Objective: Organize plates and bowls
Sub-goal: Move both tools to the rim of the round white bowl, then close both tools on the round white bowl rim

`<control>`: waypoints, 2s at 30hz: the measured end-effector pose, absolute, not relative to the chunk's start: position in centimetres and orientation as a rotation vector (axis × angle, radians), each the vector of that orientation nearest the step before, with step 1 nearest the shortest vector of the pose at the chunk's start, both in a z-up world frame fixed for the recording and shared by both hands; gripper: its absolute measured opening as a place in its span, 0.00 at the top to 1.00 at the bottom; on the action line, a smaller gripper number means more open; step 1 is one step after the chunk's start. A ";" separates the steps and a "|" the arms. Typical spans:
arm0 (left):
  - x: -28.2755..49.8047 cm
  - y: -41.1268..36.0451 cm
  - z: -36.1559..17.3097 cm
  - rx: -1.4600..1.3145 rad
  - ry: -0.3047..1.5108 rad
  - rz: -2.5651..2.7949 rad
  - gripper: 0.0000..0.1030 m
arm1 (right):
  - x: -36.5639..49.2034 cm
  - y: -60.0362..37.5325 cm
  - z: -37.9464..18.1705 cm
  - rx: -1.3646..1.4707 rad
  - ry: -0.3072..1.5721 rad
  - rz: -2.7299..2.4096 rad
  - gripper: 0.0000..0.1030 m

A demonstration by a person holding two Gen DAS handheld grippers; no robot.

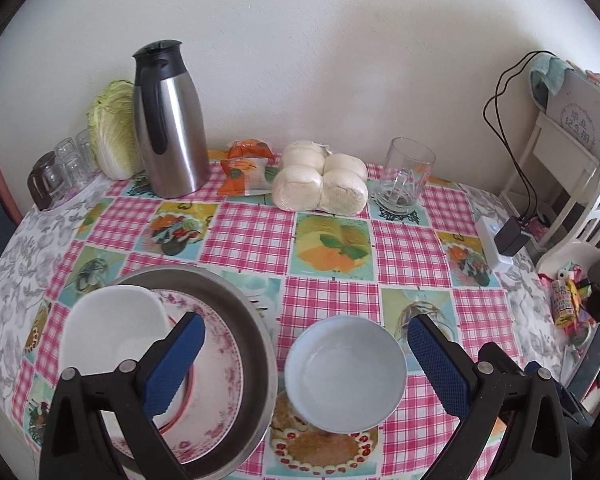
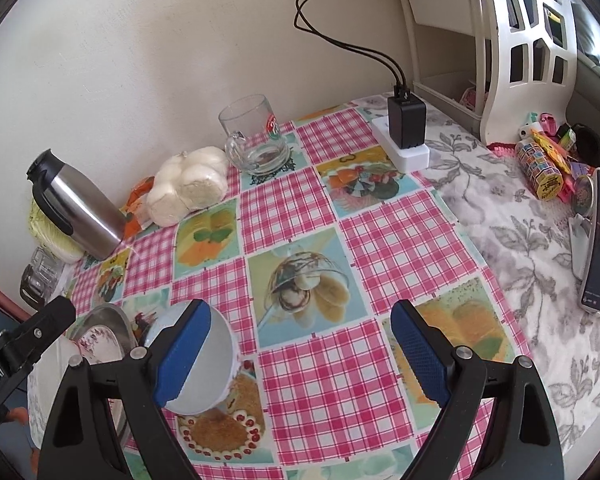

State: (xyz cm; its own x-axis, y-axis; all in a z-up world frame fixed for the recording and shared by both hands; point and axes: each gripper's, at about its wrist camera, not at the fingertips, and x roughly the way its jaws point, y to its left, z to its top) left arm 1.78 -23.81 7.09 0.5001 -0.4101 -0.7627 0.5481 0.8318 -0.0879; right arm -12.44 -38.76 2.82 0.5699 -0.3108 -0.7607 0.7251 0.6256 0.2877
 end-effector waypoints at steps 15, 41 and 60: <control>3.2 -26.2 2.3 0.252 0.938 -0.587 0.19 | -10.4 -39.0 -1.6 0.710 0.819 -0.627 0.11; 3.6 -27.1 0.1 0.290 0.991 -0.620 0.36 | -6.3 -35.9 -5.2 0.687 0.875 -0.421 0.79; 3.2 -28.1 -1.9 0.325 1.044 -0.643 0.50 | -7.7 -37.5 -5.2 0.750 0.841 -0.424 0.87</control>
State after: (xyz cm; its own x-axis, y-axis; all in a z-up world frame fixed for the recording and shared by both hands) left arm 3.18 -28.06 -1.88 0.3435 -0.3356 -0.8772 0.6321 0.7734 -0.0484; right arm -7.67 -37.52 -5.16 0.6079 -0.0496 -0.7925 0.6076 0.6716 0.4240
